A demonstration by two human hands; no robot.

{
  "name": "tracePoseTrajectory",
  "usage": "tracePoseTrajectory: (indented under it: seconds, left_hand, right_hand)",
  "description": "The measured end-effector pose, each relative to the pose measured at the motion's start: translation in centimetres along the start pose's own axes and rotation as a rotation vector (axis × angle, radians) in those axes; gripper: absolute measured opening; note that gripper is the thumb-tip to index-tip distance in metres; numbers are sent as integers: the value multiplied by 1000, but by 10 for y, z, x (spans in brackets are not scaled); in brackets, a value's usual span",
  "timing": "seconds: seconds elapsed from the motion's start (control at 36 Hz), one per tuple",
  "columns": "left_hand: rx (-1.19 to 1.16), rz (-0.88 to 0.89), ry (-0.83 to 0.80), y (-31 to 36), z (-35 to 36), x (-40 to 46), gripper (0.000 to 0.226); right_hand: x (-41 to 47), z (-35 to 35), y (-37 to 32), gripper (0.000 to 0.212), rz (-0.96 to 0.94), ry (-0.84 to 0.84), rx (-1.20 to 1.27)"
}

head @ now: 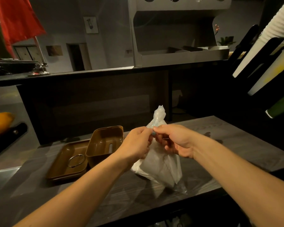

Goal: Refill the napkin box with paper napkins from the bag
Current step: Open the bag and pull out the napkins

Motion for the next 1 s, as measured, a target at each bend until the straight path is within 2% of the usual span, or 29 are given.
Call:
tracePoseTrajectory:
  seconds: [0.17, 0.36, 0.53, 0.64, 0.89, 1.0]
  left_hand:
    - [65, 47, -42, -1, 1, 1, 26]
    - [208, -18, -216, 2, -3, 12, 33]
    - [294, -40, -265, 1, 3, 15, 29]
    - [326, -80, -309, 5, 3, 18, 34]
    - [326, -109, -280, 6, 7, 19, 22]
    - [326, -137, -302, 7, 8, 18, 23]
  right_hand:
    - [-2, -2, 3, 18, -31, 3, -7]
    - [-2, -5, 2, 24, -133, 14, -268]
    - [-3, -6, -2, 24, -149, -23, -328]
    - [-3, -6, 0, 26, -161, -15, -349]
    - [-1, -5, -3, 27, -163, -18, -319]
    - [0, -4, -3, 24, -144, -33, -302]
Point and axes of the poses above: each hand's wrist, its own x-axis towards the middle knuckle, its own z-axis out of the palm, y = z × x, the point moved 5 cm from there along x, towards the middle knuckle, and after that the axes turned 10 degrees about y, right-handed, at the moved point
